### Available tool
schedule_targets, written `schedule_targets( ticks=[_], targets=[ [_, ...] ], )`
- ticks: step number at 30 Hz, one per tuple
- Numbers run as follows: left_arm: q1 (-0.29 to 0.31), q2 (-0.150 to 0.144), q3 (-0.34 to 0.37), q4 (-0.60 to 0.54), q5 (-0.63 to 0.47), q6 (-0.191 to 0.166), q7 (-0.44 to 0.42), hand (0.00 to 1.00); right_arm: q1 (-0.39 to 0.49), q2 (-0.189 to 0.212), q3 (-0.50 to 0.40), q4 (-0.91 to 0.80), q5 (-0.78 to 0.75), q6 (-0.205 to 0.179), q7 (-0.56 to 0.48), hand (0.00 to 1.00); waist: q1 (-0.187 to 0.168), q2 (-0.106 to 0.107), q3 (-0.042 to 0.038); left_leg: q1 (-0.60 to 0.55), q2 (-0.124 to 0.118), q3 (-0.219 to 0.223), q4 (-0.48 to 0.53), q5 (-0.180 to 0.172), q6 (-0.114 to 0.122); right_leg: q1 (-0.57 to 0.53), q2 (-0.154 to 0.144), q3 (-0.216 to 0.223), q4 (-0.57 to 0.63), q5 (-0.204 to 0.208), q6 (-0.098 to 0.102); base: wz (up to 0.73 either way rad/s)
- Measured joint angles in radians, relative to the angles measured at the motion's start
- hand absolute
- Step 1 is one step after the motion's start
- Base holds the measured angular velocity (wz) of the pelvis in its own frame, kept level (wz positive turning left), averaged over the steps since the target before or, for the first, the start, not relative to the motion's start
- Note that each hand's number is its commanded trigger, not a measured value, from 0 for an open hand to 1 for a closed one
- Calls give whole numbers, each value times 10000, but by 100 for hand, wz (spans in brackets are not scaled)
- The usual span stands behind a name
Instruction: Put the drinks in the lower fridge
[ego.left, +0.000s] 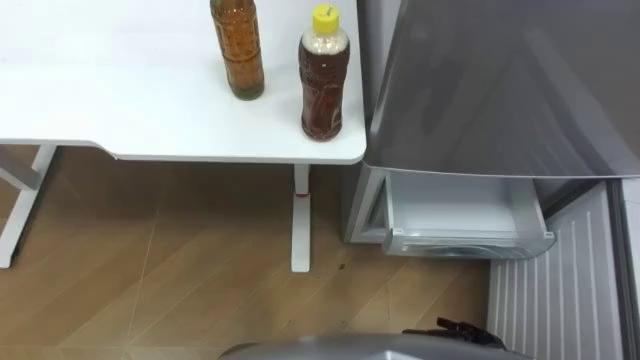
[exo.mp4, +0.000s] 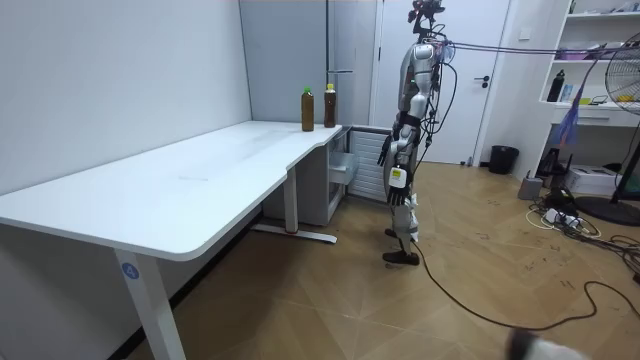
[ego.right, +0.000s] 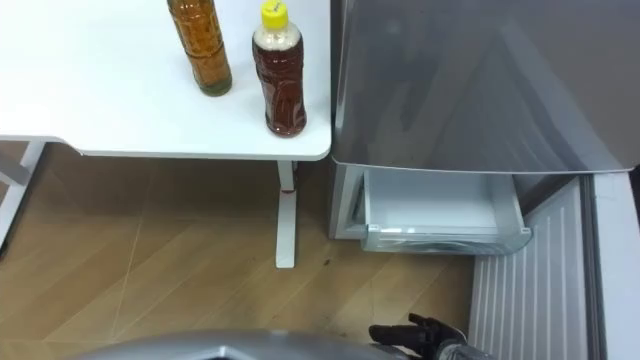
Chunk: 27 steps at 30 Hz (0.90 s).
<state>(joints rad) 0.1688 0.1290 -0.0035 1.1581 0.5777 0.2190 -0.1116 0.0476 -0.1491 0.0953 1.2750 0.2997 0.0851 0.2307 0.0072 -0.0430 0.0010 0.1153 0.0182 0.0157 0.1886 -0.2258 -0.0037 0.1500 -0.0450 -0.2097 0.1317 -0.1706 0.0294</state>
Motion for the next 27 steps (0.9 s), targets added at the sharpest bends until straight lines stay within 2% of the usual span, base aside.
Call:
schedule_targets(
  ticks=[16, 19, 22, 27],
  targets=[
    [-24, -2, 1, 3, -53, 1, 153, 0, -22, -5, 4, 77, 5, 3, 21, 0, -4, 91, -36, 1, -2, -14, 13, -1, -1, 44, 1, -57, -3, -34, -6, 1],
    [-13, -6, 3, 4, -740, 0, 393, 0, -21, -21, 3, 65, 5, 0, 9, 0, -7, 111, -15, 4, -2, -7, -15, -1, -2, 29, 3, -50, -2, -53, -5, 0],
    [-9, -5, 95, 3, -1291, -43, 748, 0, -34, -26, 0, 74, 4, -4, -4, 0, -14, 156, -35, 8, -2, -4, -20, -2, -3, 46, -3, -131, 3, -64, -5, 0],
    [111, -21, 923, -7, -2763, -141, 1571, 0, -49, -24, -25, 114, 3, -7, -115, 0, -5, 150, -28, 14, -21, -47, -13, -2, -3, 89, -19, -132, -26, -66, -3, 1]
  ],
)
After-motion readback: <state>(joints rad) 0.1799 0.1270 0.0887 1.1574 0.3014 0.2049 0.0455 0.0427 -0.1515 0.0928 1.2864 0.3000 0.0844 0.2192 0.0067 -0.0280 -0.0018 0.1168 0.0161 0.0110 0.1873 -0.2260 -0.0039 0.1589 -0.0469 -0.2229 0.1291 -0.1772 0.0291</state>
